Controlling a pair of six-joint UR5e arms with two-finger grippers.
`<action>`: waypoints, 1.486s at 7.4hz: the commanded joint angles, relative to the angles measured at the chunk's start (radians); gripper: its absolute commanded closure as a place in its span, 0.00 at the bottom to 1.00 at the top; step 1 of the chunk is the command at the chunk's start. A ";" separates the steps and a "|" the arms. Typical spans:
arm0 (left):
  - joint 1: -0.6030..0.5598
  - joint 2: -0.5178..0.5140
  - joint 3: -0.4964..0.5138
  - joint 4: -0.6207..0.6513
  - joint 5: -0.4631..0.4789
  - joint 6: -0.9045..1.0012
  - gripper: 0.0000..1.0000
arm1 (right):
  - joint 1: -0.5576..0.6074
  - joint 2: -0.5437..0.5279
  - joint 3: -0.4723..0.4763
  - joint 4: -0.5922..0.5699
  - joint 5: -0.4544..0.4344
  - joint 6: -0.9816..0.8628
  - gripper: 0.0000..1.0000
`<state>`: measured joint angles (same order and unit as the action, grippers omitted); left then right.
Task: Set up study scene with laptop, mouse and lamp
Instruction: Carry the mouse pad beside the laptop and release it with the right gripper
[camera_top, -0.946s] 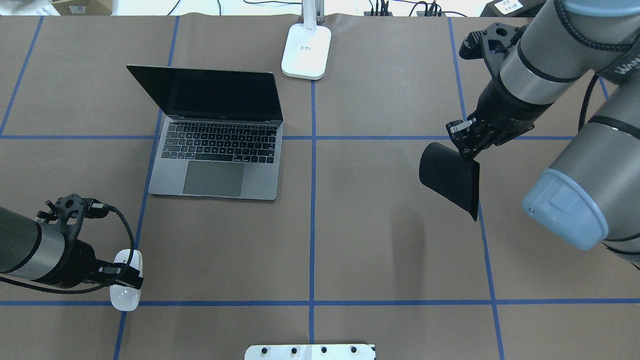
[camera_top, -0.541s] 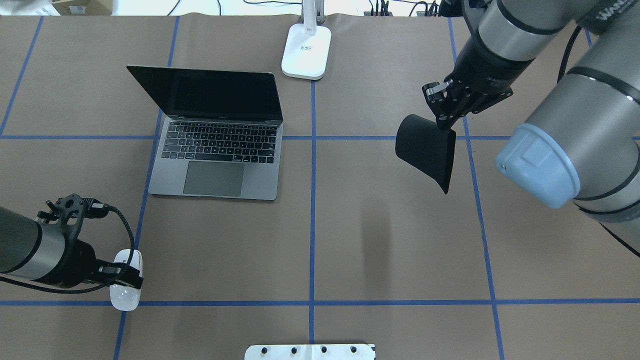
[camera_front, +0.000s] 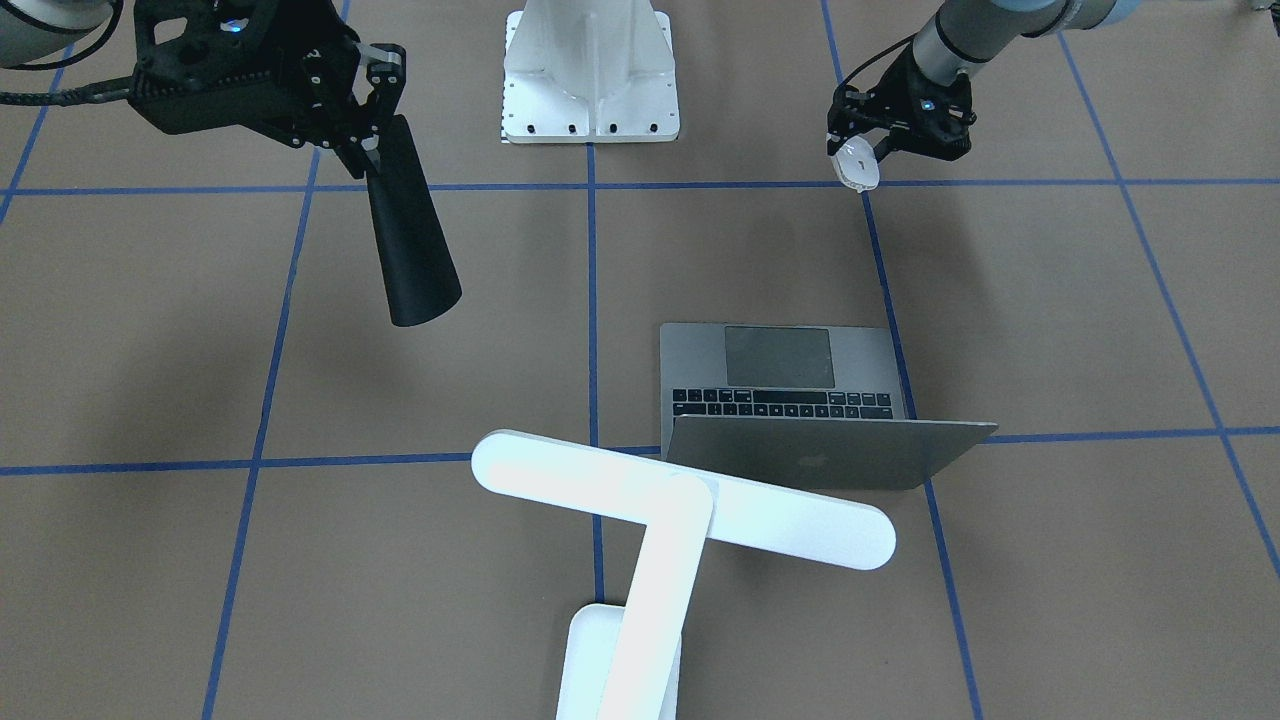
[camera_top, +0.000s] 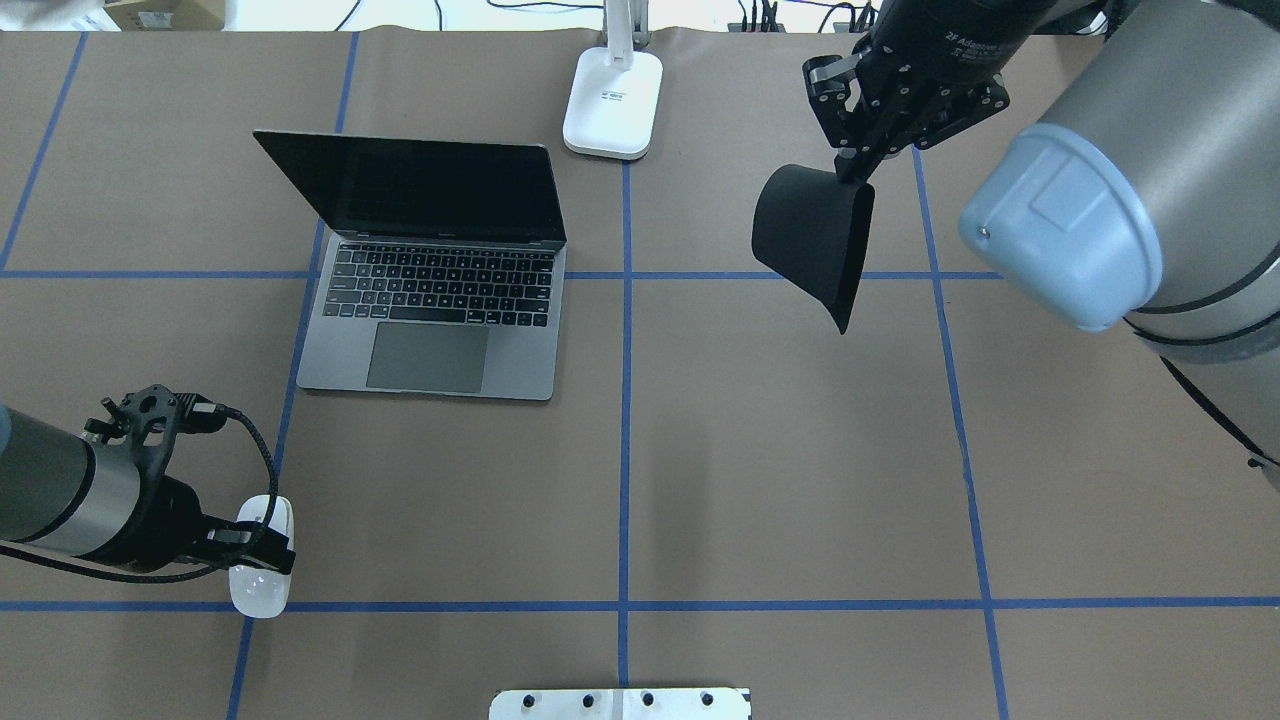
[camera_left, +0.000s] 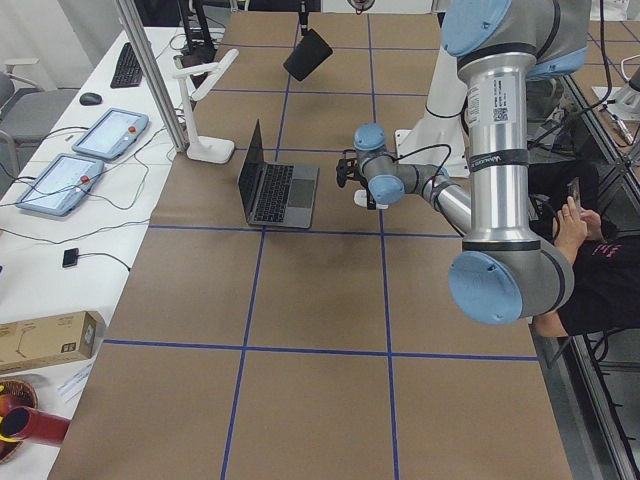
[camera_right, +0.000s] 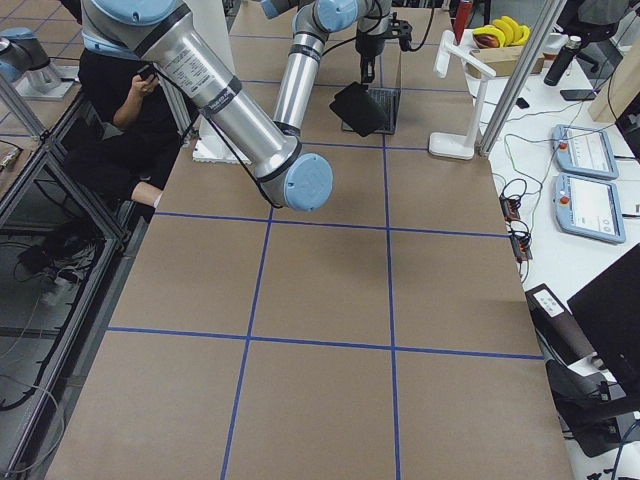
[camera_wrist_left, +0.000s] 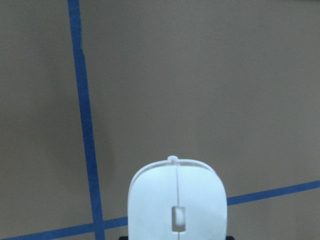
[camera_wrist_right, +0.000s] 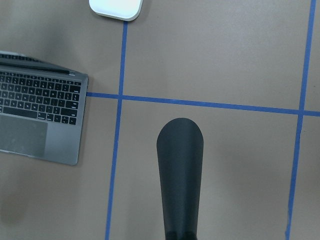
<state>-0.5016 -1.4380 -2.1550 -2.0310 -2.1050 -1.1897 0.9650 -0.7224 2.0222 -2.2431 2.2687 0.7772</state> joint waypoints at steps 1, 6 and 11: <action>0.000 -0.001 0.000 0.000 0.000 0.001 0.49 | 0.000 0.004 -0.003 0.000 0.002 -0.008 0.00; -0.011 -0.036 0.003 0.012 0.002 -0.002 0.52 | 0.006 -0.041 0.004 0.005 -0.009 -0.044 0.00; -0.063 -0.382 0.133 0.139 0.013 -0.039 0.54 | 0.084 -0.170 -0.006 0.026 -0.040 -0.325 0.00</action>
<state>-0.5457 -1.7034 -2.0511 -1.9713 -2.0956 -1.2202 1.0199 -0.8587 2.0224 -2.2296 2.2340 0.5259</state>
